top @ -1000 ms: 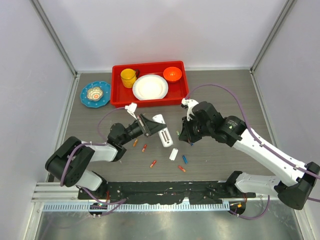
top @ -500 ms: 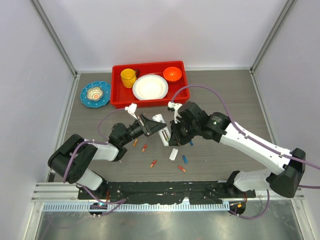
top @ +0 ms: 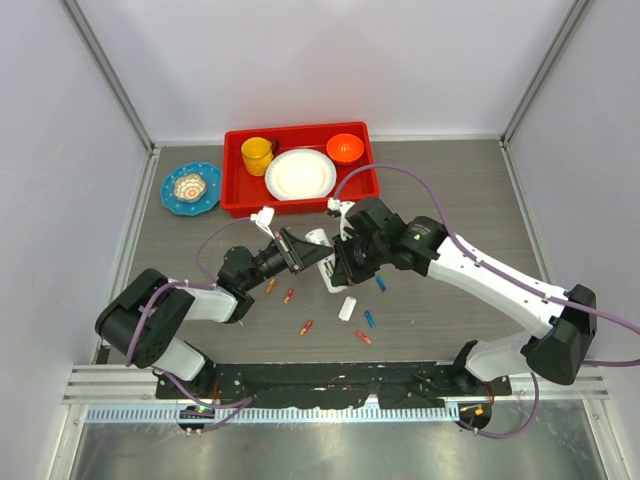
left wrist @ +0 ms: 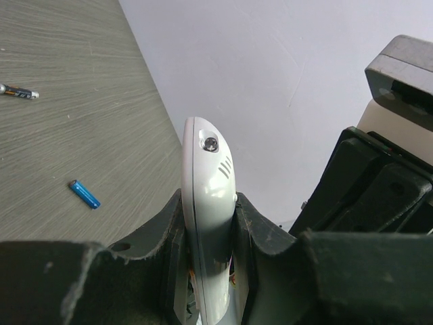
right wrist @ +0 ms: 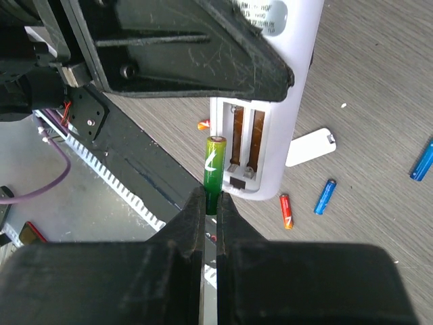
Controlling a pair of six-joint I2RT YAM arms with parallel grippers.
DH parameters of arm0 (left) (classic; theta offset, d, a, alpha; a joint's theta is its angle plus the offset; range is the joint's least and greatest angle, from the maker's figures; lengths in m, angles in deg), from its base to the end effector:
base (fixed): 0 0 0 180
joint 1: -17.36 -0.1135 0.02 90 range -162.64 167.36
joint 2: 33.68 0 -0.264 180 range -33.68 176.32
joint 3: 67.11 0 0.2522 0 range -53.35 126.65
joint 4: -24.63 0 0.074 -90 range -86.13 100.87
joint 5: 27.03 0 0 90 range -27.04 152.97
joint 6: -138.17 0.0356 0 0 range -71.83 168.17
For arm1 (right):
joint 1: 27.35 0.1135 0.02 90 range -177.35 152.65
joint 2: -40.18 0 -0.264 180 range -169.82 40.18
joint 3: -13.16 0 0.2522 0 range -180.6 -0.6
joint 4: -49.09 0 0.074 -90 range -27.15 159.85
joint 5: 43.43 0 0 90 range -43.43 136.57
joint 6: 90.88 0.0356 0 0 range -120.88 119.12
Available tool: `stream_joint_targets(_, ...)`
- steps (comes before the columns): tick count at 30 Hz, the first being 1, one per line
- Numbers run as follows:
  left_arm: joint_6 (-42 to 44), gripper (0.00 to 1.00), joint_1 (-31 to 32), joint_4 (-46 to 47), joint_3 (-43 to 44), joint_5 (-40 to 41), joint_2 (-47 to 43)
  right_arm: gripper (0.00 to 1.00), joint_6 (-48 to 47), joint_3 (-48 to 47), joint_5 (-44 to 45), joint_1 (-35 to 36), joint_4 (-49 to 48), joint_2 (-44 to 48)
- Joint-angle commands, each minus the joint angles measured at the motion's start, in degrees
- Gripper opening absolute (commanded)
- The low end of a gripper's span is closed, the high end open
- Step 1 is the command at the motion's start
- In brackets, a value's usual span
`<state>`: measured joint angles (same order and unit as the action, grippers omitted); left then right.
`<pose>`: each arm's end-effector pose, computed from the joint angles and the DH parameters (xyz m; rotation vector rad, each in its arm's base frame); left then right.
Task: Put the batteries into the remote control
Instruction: Load the battery into the remote control.
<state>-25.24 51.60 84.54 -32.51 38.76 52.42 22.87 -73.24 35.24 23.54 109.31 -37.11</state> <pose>0.2103 -0.1608 0.1951 -0.1692 1.7165 -1.7775 0.1708 0.2211 0.3262 -0.7021 2.5188 0.7655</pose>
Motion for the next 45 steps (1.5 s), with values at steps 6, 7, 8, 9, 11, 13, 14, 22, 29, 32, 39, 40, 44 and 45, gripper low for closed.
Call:
stream_joint_targets(6,-0.51,0.0,0.57,14.92,0.17,-0.75,-1.91,0.01,-1.69,-3.65,2.72,0.17,-0.14,-1.36)
stream_joint_targets(7,-0.51,0.0,0.65,14.92,0.08,-0.84,-1.99,0.01,-1.86,-3.65,2.98,0.17,-0.05,-1.45)
stream_joint_targets(8,-0.6,0.0,0.74,14.92,0.16,-0.84,-1.91,0.01,-1.78,-3.65,3.59,0.17,-0.14,-1.37)
stream_joint_targets(9,-0.51,0.0,0.74,14.92,0.17,-0.84,-1.99,0.01,-1.77,-3.56,3.86,0.17,-0.05,-1.45)
stream_joint_targets(11,-0.51,0.0,0.74,14.92,0.08,-0.75,-2.08,0.01,-1.95,-3.56,3.95,0.17,-0.14,-1.37)
stream_joint_targets(13,-0.51,0.0,0.83,14.92,0.16,-0.75,-1.99,0.01,-1.86,-3.38,3.78,0.17,-0.05,-1.37)
stream_joint_targets(14,-0.51,0.0,0.92,14.92,0.17,-0.75,-1.99,0.01,-1.86,-3.38,3.77,0.17,-0.05,-1.45)
stream_joint_targets(22,-0.95,0.0,1.36,14.92,0.52,-0.84,-2.17,0.01,-1.69,-3.21,3.69,0.17,-0.58,-2.15)
stream_joint_targets(29,-1.21,0.0,2.32,14.92,0.78,-0.23,-2.35,0.01,-1.16,-3.03,4.56,0.17,-1.72,-2.24)
stream_joint_targets(32,-1.3,0.0,2.76,14.92,0.87,0.04,-2.43,0.01,-0.81,-3.03,4.74,0.17,-2.24,-2.33)
stream_joint_targets(39,-1.48,0.0,3.99,14.92,1.22,0.56,-2.87,0.01,-0.37,-2.59,5.0,0.17,-2.95,-2.68)
stream_joint_targets(40,-1.39,0.0,4.08,14.92,1.31,0.56,-3.05,0.01,-0.37,-2.42,5.09,0.17,-3.21,-2.6)
stream_joint_targets(44,-1.65,0.0,4.96,14.92,1.4,1.18,-3.49,0.01,0.16,-2.24,5.53,0.17,-4.0,-2.68)
stream_joint_targets(45,-1.74,0.0,5.22,14.92,1.48,1.18,-3.66,0.01,0.25,-2.07,5.71,0.26,-4.18,-2.77)
